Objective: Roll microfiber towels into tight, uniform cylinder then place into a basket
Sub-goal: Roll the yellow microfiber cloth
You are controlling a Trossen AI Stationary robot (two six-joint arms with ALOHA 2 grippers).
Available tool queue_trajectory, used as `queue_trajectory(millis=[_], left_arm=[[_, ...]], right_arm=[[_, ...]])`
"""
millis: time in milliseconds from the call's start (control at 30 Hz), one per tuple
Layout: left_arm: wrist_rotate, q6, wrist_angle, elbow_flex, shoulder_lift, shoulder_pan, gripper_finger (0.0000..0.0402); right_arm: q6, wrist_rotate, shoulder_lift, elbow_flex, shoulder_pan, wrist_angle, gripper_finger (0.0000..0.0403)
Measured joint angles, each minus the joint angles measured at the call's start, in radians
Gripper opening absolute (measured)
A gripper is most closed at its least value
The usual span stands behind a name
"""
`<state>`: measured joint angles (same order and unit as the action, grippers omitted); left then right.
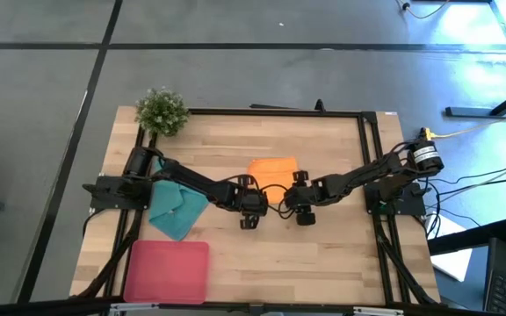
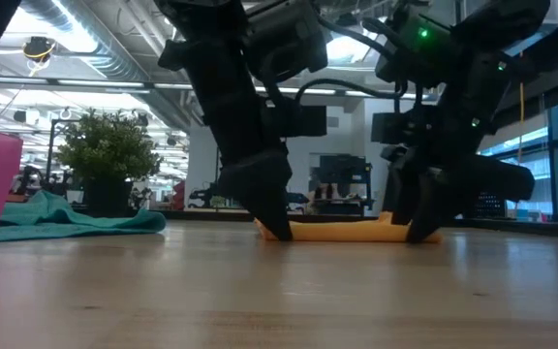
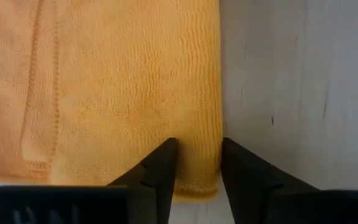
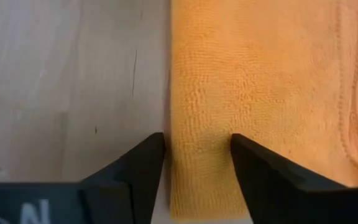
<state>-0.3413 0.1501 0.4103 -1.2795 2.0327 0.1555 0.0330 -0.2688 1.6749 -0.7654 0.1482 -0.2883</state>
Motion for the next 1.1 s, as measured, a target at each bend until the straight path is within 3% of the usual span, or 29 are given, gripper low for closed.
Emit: queue_trajectory(millis=[233,367,600,900,1100], left_arm=[[0.018,0.004,0.012,-0.001,0.003,0.001,0.0014],[0.027,0.030,0.016,-0.001,0.004,0.006,0.0006],[0.107,0.122,0.021,0.000,-0.003,0.056,0.0001],[0.212,0.210,0.019,-0.028,-0.013,0.129,0.0000],[0.292,0.214,0.040,-0.074,-0.014,0.164,0.0000]], right_arm=[[-0.032,0.012,0.005,0.001,0.002,0.008,0.0082],[-0.030,0.062,0.005,0.001,0.000,0.014,0.0014],[-0.080,0.102,-0.010,0.000,0.037,-0.012,0.0007],[-0.137,0.352,-0.060,-0.020,0.101,-0.030,0.0007],[-0.145,0.412,-0.061,-0.059,0.129,-0.049,0.0006]])
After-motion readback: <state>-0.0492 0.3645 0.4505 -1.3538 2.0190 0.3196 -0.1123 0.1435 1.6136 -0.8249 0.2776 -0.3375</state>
